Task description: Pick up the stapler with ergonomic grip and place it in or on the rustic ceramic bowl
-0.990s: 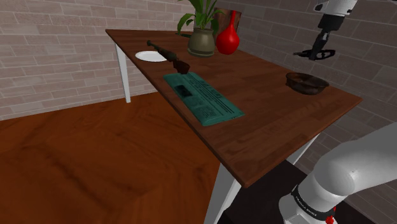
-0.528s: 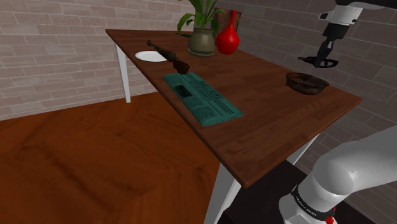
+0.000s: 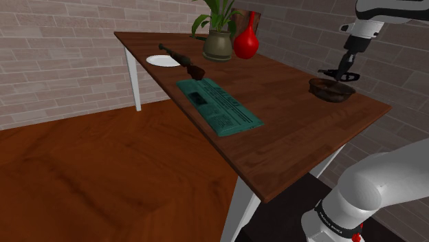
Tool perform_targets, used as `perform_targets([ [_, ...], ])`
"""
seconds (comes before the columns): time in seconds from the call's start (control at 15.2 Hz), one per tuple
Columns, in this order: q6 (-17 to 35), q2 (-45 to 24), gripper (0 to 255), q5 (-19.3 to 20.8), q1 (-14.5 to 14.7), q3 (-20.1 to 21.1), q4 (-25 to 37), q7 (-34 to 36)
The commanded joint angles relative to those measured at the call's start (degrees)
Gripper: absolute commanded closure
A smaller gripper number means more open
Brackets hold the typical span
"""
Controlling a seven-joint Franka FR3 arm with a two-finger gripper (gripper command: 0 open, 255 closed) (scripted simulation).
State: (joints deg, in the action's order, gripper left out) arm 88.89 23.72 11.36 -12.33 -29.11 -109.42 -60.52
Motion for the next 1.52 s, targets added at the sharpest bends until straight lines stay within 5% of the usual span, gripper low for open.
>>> perform_targets([
  [0.0,0.4,0.1,255,0.0,0.0,0.0,-0.4,0.0],
  [0.33,0.4,0.1,255,0.0,0.0,0.0,-0.4,0.0],
  [0.4,0.4,0.1,0,0.0,0.0,0.0,-0.4,0.0],
  [0.73,0.4,0.1,0,0.0,0.0,0.0,-0.4,0.0],
  [0.99,-6.8,-2.7,0,-1.1,0.6,0.0,9.4,-1.0],
  [1.45,-6.8,-2.7,0,-1.1,0.6,0.0,9.4,-1.0],
])
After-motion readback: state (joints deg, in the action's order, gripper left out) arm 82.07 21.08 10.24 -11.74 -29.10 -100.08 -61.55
